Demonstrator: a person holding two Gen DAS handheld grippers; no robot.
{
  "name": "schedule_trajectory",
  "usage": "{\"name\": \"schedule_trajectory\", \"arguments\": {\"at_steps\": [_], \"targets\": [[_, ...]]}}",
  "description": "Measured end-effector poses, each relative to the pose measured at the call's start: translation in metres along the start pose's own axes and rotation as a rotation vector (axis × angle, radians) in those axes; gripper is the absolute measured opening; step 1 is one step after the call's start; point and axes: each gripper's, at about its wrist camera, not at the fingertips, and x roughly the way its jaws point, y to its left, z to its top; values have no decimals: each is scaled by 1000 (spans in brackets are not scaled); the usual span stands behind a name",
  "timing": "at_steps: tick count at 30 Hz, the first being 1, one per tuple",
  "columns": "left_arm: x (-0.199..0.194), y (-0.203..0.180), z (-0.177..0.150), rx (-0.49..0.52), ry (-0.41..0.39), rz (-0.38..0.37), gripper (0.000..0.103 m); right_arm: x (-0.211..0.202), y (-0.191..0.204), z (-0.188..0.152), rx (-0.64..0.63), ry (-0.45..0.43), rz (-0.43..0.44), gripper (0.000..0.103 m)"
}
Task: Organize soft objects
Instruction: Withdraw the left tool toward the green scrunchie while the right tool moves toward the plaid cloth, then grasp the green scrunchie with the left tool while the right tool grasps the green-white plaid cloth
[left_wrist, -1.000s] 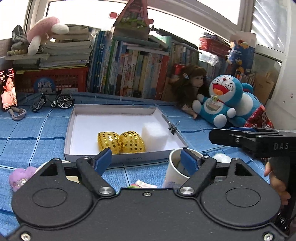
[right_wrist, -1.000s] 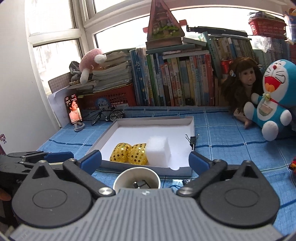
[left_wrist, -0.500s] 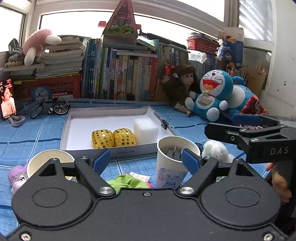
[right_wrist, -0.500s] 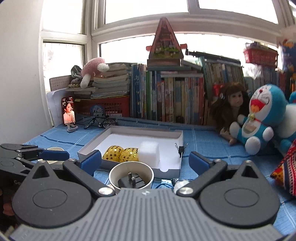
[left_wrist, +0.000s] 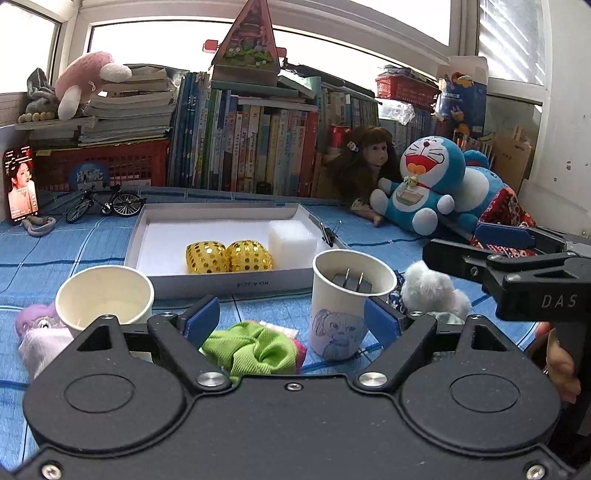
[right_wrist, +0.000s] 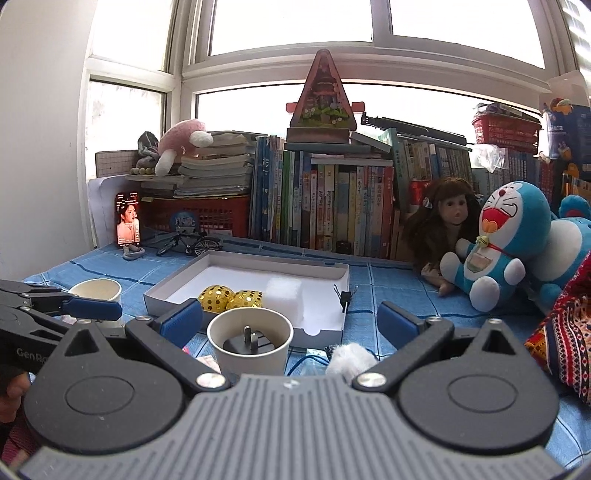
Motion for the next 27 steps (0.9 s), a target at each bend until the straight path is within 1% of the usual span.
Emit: {"name": "schedule_trajectory", "arguments": {"at_steps": [6, 11, 19, 23, 27], "targets": [[-2, -2, -11, 17, 4, 17, 85, -5, -2, -9, 7, -20, -21, 103], [-4, -3, -21, 20, 5, 29, 85, -6, -3, -18, 4, -14, -51, 103], [1, -3, -35, 20, 39, 51, 85, -3, -11, -36, 31, 36, -93, 103], [7, -1, -40, 3, 57, 84, 84, -1, -13, -47, 39, 66, -122, 103], [14, -1, -45, 2, 83, 110, 85, 1, -16, -56, 57, 95, -131, 103]]}}
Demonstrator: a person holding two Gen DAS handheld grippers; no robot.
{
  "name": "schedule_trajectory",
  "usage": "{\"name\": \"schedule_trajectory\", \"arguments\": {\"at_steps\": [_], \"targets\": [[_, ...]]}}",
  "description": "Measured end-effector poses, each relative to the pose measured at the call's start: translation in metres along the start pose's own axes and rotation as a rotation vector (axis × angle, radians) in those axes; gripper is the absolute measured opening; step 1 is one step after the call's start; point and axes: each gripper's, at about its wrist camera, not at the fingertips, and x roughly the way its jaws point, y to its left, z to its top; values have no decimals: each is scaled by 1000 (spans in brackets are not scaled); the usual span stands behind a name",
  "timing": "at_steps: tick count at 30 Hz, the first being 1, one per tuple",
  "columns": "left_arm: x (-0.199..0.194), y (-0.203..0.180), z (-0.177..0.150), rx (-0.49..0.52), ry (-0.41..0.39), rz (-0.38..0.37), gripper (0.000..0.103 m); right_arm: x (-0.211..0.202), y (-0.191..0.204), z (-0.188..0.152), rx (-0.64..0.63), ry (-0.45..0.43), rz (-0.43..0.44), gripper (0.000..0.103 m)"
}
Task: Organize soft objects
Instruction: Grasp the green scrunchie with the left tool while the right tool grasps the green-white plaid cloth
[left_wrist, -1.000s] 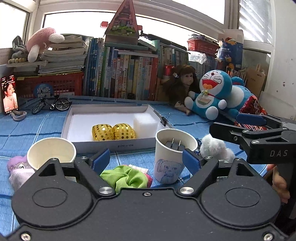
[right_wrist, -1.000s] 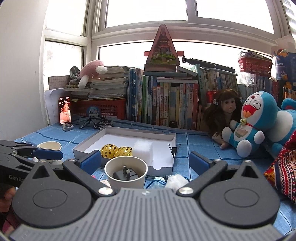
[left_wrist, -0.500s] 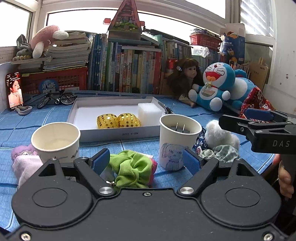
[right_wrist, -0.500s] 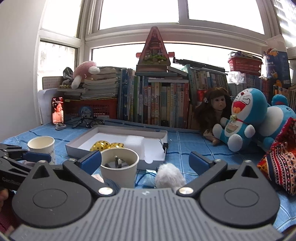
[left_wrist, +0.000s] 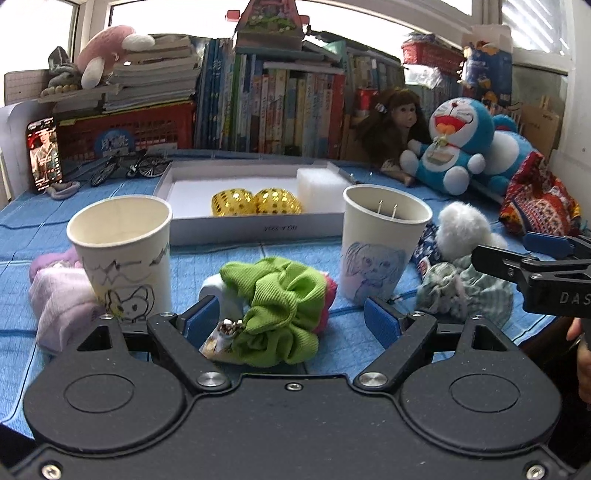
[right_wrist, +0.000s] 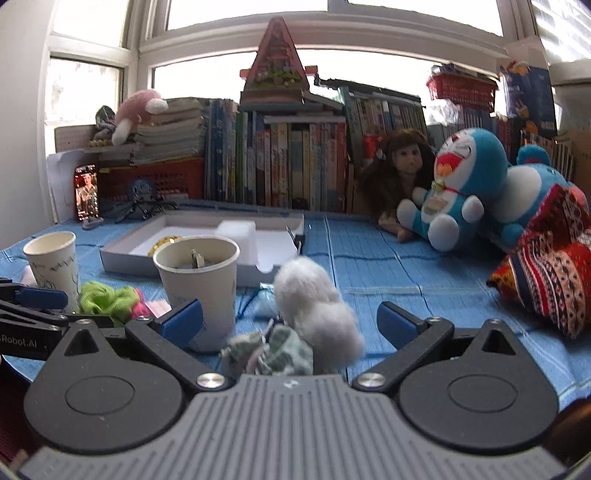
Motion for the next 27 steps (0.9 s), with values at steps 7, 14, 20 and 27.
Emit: {"name": "schedule_trajectory", "arguments": {"at_steps": [7, 14, 20, 27], "targets": [[7, 1, -5, -7, 20, 22, 85, 6, 0, -11, 9, 38, -6, 103], [12, 3, -8, -23, 41, 23, 81, 9, 6, -19, -6, 72, 20, 103], [9, 3, -8, -16, 30, 27, 76, 13, 11, -24, -7, 109, 26, 93], [15, 3, -7, -24, 40, 39, 76, 20, 17, -27, -2, 126, 26, 89]]}}
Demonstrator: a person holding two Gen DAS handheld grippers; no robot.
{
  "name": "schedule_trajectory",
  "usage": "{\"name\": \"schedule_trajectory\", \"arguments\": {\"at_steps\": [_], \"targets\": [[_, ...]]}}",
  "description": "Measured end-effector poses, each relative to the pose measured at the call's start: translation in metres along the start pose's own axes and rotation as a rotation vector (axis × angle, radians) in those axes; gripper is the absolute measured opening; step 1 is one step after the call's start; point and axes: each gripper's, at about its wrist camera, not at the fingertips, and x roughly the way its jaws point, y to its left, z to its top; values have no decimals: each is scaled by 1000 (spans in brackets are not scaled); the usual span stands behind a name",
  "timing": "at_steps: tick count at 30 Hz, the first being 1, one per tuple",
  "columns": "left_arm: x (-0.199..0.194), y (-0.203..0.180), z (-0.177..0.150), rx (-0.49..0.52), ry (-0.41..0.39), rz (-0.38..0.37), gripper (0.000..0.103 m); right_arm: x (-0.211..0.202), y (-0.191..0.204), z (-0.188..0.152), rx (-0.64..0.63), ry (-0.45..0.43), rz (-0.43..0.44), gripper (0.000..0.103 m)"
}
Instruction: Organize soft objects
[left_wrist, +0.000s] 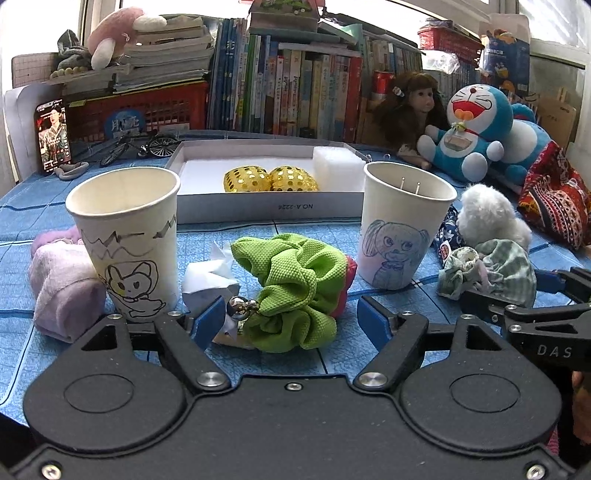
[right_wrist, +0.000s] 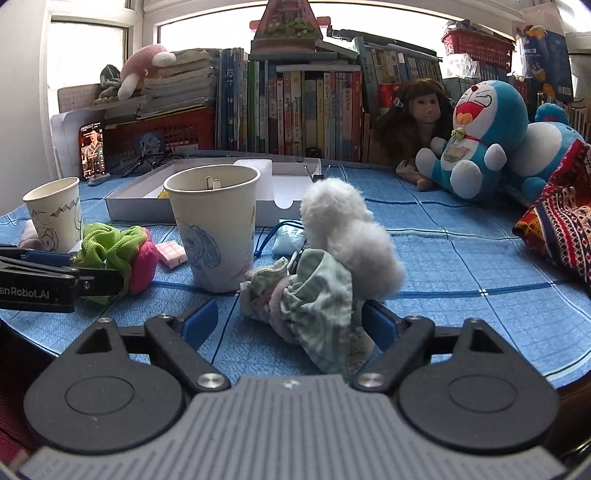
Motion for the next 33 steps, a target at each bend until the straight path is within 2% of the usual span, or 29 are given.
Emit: {"name": "schedule_trajectory", "arguments": {"at_steps": [5, 7, 9, 11, 12, 15, 16, 25, 28, 31, 33], "targets": [[-6, -8, 2, 34, -50, 4, 75, 9, 0, 1, 28, 18, -9, 83], [-6, -10, 3, 53, -57, -1, 75, 12, -1, 1, 43, 25, -16, 76], [-3, -10, 4, 49, -45, -12, 69, 14, -1, 1, 59, 32, -30, 70], [1, -8, 5, 30, -25, -23, 59, 13, -1, 1, 68, 35, -32, 66], [3, -6, 5, 20, -19, -28, 58, 11, 0, 1, 65, 37, -31, 64], [8, -3, 6, 8, -10, -28, 58, 5, 1, -2, 50, 42, -25, 56], [10, -3, 6, 8, -7, -27, 58, 3, 1, -3, 47, 46, -24, 48], [20, -7, 8, 6, -4, -32, 60, -7, 2, -8, 33, 42, 3, 40], [21, -9, 8, 12, -3, -34, 43, -10, 1, -8, 48, 28, 9, 34], [19, -10, 8, 6, -10, -39, 34, -15, 0, -7, 58, 9, 22, 28], [15, -11, 8, 8, -24, -31, 32, -19, 1, -5, 52, -10, 24, 24]]}}
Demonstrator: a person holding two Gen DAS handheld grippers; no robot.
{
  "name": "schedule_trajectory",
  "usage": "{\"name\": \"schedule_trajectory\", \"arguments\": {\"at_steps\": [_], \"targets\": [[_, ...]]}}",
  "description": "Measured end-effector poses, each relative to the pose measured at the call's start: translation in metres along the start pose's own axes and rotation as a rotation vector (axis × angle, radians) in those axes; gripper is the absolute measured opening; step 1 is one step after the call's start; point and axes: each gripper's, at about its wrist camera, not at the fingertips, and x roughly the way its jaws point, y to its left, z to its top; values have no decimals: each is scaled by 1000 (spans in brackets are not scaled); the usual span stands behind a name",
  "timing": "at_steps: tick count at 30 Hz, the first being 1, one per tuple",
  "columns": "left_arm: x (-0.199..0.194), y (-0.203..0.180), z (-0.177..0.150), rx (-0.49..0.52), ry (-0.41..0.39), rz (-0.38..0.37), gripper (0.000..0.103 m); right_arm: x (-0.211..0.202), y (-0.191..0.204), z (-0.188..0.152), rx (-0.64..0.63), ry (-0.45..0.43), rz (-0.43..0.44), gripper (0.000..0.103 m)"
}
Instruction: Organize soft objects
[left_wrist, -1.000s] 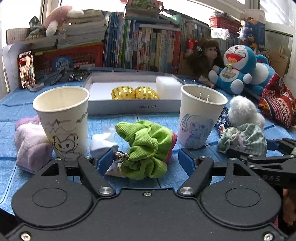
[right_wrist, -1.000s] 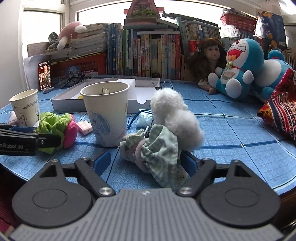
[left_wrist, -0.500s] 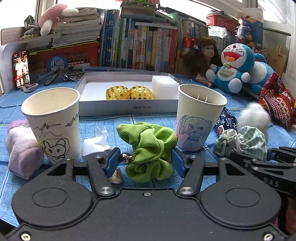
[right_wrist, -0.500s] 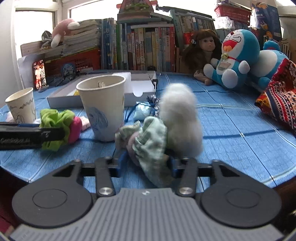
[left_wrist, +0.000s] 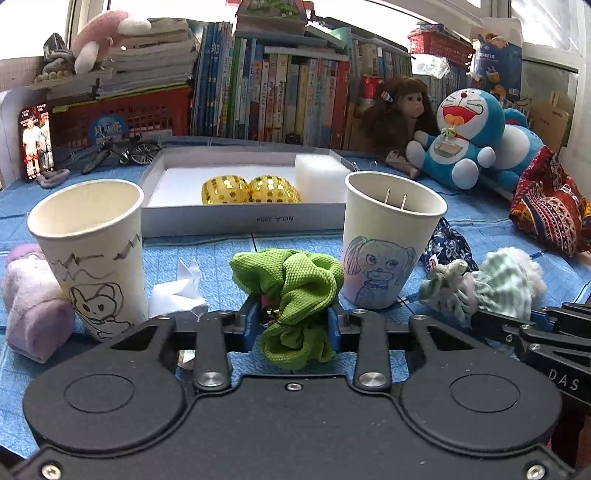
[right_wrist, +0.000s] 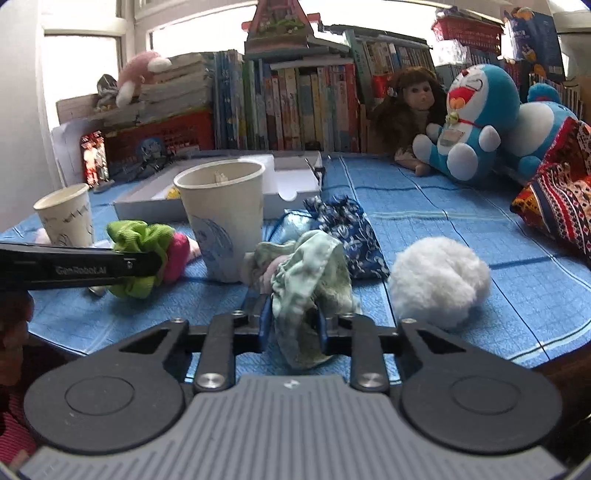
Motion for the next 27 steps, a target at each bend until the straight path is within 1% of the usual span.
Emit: {"name": "schedule_trajectory", "arguments": {"at_steps": [2, 7, 15, 18, 23, 27], "targets": [[-5, 0, 1, 2, -15, 7, 30, -3, 1, 2, -9, -19, -6, 23], [-17, 2, 8, -3, -43, -3, 29, -9, 0, 10, -2, -58, -10, 21], [-36, 4, 33, -7, -107, -30, 28, -18, -11, 37, 23, -145, -54, 21], [-40, 7, 47, -8, -135, -34, 27, -19, -17, 51, 34, -171, -63, 21], [-46, 18, 79, -22, -164, -59, 27, -15, -27, 80, 79, -196, -48, 21], [-47, 28, 109, -8, -183, -50, 27, -9, -32, 106, 83, -211, -30, 21]]}}
